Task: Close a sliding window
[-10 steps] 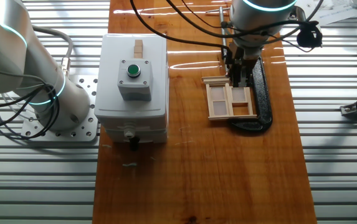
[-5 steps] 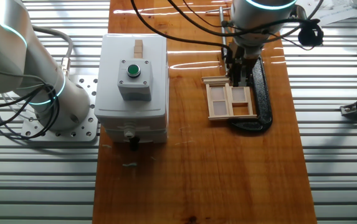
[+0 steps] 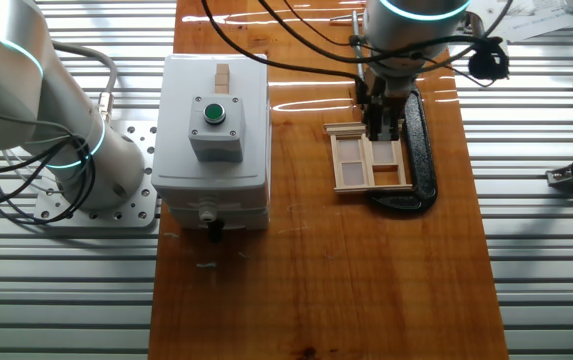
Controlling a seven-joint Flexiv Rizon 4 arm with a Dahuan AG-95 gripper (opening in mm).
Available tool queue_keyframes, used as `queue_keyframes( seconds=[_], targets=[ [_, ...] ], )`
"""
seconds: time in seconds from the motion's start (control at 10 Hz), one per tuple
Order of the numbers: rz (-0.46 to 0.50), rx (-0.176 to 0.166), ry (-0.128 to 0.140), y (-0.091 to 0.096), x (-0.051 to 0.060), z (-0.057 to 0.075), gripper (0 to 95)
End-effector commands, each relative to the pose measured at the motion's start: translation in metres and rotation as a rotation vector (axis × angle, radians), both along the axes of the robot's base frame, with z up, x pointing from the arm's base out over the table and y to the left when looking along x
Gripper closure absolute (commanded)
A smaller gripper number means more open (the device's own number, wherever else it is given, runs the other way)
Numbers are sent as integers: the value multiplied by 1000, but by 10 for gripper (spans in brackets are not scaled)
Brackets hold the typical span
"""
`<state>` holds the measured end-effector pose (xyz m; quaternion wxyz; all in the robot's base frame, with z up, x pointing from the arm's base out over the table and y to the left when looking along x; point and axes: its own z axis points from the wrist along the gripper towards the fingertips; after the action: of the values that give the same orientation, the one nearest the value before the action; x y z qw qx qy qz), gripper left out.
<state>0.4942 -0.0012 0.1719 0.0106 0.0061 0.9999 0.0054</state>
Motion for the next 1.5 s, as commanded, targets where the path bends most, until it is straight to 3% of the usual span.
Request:
queue_keyframes(
  seconds=[0.1,0.4,1.0,1.2,1.4,1.5],
  targets=[
    [-1,2,-1,-1,3,-4,950],
    [-15,-8,7,24,8,-27,950],
    [4,-27,15,33,26,-91,950],
    [2,-39,19,35,28,-101,950],
    [-14,-37,19,36,40,-107,950],
    [-24,-37,18,38,51,-113,950]
  ],
)
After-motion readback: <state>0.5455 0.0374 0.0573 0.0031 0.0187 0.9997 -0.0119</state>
